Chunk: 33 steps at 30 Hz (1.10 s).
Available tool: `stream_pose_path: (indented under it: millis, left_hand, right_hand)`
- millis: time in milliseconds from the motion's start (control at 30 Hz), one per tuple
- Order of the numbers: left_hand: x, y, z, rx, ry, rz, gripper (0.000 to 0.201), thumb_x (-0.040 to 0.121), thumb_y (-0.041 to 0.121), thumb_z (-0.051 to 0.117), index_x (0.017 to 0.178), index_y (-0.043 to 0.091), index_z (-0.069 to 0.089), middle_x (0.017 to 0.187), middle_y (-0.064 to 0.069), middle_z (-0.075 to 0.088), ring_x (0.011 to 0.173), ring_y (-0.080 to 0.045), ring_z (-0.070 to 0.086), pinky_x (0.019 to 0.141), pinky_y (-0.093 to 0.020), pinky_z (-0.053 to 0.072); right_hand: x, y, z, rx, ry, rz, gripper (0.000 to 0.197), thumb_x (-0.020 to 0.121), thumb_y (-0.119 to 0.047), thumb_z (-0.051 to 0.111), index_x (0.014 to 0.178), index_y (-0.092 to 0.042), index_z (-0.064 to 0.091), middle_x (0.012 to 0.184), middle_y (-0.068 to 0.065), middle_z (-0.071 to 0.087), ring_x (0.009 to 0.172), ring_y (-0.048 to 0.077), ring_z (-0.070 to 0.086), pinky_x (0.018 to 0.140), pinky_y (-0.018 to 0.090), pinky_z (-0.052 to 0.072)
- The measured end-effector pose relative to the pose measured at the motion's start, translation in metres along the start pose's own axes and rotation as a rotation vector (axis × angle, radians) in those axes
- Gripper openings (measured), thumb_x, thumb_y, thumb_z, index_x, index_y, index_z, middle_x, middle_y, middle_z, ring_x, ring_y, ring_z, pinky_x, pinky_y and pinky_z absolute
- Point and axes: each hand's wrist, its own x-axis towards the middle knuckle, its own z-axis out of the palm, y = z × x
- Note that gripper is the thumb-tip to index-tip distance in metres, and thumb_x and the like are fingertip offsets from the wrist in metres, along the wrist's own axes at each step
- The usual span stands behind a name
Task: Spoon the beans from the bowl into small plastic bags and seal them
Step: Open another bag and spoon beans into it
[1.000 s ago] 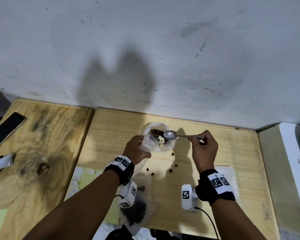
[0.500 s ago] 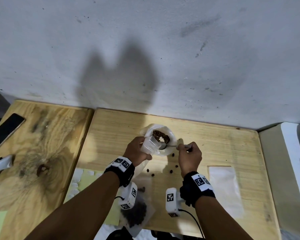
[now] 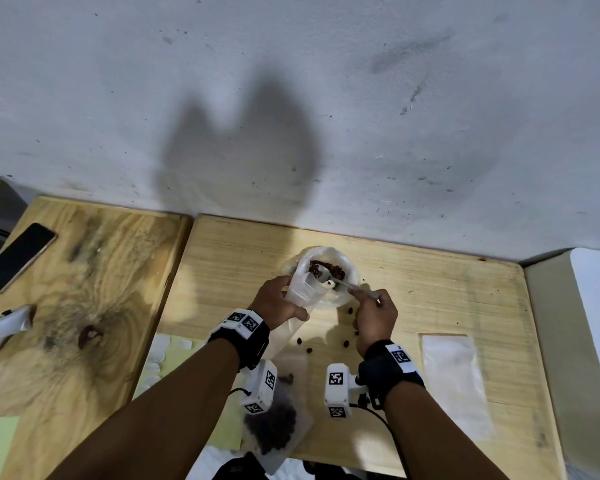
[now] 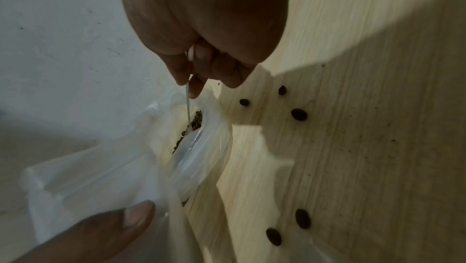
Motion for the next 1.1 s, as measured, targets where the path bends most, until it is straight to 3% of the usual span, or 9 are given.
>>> stream_pose_path:
  millis: [133, 333, 433, 567, 633, 733, 800, 900, 1100]
  left_hand:
    - [0.001, -0.001, -0.003, -0.019, 0.02, 0.008, 0.062, 0.05, 0.008, 0.089, 0.107, 0.014, 0.066, 0.1, -0.002, 0.071, 0.095, -0.023, 0.066, 0.076, -0.031, 0.051]
    - [0.0, -0.002, 0.0, 0.007, 0.052, 0.026, 0.076, 0.049, 0.011, 0.09, 0.118, 0.016, 0.059, 0.107, -0.002, 0.068, 0.096, -0.021, 0.064, 0.077, -0.031, 0.051]
    - [-0.003, -0.003, 0.003, 0.032, 0.065, 0.048, 0.08, 0.052, 0.011, 0.091, 0.123, 0.016, 0.055, 0.11, -0.001, 0.064, 0.093, -0.017, 0.062, 0.065, -0.02, 0.046]
    - [-0.006, -0.003, 0.007, 0.056, 0.065, 0.089, 0.089, 0.051, 0.016, 0.093, 0.129, 0.017, 0.051, 0.118, 0.001, 0.06, 0.099, -0.017, 0.06, 0.072, -0.022, 0.046]
    - [-0.007, -0.003, 0.008, 0.069, 0.066, 0.106, 0.092, 0.051, 0.019, 0.094, 0.131, 0.018, 0.05, 0.122, 0.003, 0.057, 0.103, -0.016, 0.057, 0.079, -0.026, 0.046]
    - [-0.008, -0.003, 0.008, 0.092, 0.073, 0.108, 0.093, 0.05, 0.023, 0.095, 0.131, 0.018, 0.05, 0.123, 0.004, 0.055, 0.105, -0.016, 0.056, 0.081, -0.026, 0.044]
    - [-0.007, -0.004, 0.006, 0.088, 0.077, 0.087, 0.092, 0.049, 0.023, 0.095, 0.13, 0.018, 0.05, 0.121, 0.004, 0.055, 0.105, -0.017, 0.057, 0.08, -0.025, 0.044]
    - [-0.005, -0.005, 0.003, 0.062, 0.078, 0.045, 0.096, 0.04, 0.033, 0.094, 0.126, 0.019, 0.054, 0.119, 0.003, 0.061, 0.105, -0.018, 0.061, 0.078, -0.026, 0.047]
    - [-0.005, -0.008, 0.006, 0.062, 0.085, 0.058, 0.094, 0.045, 0.026, 0.094, 0.129, 0.019, 0.051, 0.119, 0.003, 0.061, 0.103, -0.017, 0.061, 0.083, -0.03, 0.05]
  right_hand:
    - [0.003, -0.006, -0.011, 0.067, -0.036, -0.003, 0.034, 0.081, -0.008, 0.075, 0.062, -0.021, 0.051, 0.06, 0.0, 0.041, 0.053, 0.015, 0.032, 0.051, 0.03, 0.027]
    - [0.003, -0.026, -0.04, 0.15, -0.109, -0.071, 0.036, 0.084, -0.004, 0.069, 0.061, -0.022, 0.049, 0.077, 0.015, 0.048, 0.046, 0.014, 0.025, 0.047, 0.026, 0.019]
    - [-0.004, -0.042, -0.054, 0.161, -0.165, -0.143, 0.038, 0.086, -0.003, 0.067, 0.058, -0.022, 0.049, 0.081, 0.018, 0.048, 0.044, 0.014, 0.023, 0.048, 0.027, 0.018]
    - [-0.016, -0.063, -0.061, 0.097, -0.299, -0.323, 0.025, 0.088, 0.002, 0.066, 0.074, 0.003, 0.045, 0.061, 0.018, 0.048, 0.044, 0.013, 0.022, 0.049, 0.025, 0.018]
    - [-0.024, -0.07, -0.058, -0.041, -0.378, -0.452, 0.032, 0.087, 0.001, 0.07, 0.072, 0.002, 0.042, 0.07, 0.028, 0.058, 0.046, 0.013, 0.029, 0.047, 0.024, 0.025]
    - [-0.031, -0.075, -0.051, -0.236, -0.452, -0.574, 0.033, 0.085, 0.0, 0.074, 0.067, -0.008, 0.047, 0.081, 0.013, 0.075, 0.054, 0.004, 0.05, 0.055, 0.018, 0.037]
    - [-0.029, -0.076, -0.05, -0.194, -0.404, -0.573, 0.032, 0.084, 0.0, 0.074, 0.067, -0.008, 0.049, 0.08, 0.015, 0.073, 0.053, 0.008, 0.046, 0.054, 0.022, 0.035]
    - [-0.018, -0.071, -0.048, -0.065, -0.212, -0.563, 0.025, 0.081, 0.004, 0.072, 0.071, 0.006, 0.05, 0.074, 0.021, 0.065, 0.062, 0.016, 0.051, 0.06, 0.029, 0.037]
    - [-0.01, -0.04, -0.025, -0.251, -0.096, -0.592, 0.036, 0.082, -0.004, 0.07, 0.06, -0.014, 0.043, 0.063, 0.015, 0.057, 0.058, 0.012, 0.045, 0.055, 0.025, 0.036]
